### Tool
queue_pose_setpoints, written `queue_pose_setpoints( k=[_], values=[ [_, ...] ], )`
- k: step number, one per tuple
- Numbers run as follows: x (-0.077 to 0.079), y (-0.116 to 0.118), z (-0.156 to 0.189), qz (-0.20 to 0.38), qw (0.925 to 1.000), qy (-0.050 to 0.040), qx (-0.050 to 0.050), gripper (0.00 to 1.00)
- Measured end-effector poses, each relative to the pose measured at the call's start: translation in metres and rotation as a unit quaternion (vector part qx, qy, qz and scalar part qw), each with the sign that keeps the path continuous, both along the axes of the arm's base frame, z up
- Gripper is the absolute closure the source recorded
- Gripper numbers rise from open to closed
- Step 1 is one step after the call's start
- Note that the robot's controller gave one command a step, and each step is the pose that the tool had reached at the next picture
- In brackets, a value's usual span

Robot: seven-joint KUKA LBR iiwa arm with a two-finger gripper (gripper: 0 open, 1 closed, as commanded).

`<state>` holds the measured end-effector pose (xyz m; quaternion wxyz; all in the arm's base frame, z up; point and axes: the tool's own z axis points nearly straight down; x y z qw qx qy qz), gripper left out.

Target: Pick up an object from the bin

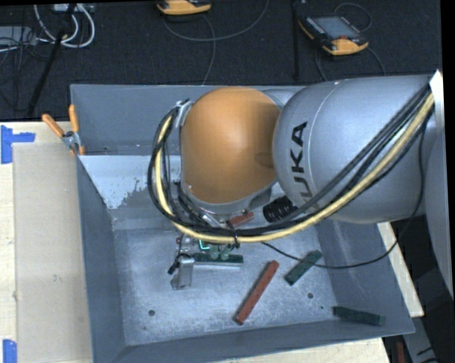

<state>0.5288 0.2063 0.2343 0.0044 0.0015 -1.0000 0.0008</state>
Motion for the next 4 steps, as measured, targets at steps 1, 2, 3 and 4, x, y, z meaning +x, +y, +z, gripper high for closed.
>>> queue_pose_setpoints(
  k=[1,2,3,4],
  values=[
    [0.002,-0.102,-0.078,-0.098,0.9952,-0.0011,-0.002,0.00],
    [0.026,-0.131,-0.168,-0.172,0.9850,-0.0011,-0.001,0.00],
    [0.028,-0.130,-0.164,-0.174,0.9848,-0.0036,0.000,1.00],
    [0.002,-0.144,-0.022,-0.160,0.9870,-0.0075,0.001,1.00]
  ],
)
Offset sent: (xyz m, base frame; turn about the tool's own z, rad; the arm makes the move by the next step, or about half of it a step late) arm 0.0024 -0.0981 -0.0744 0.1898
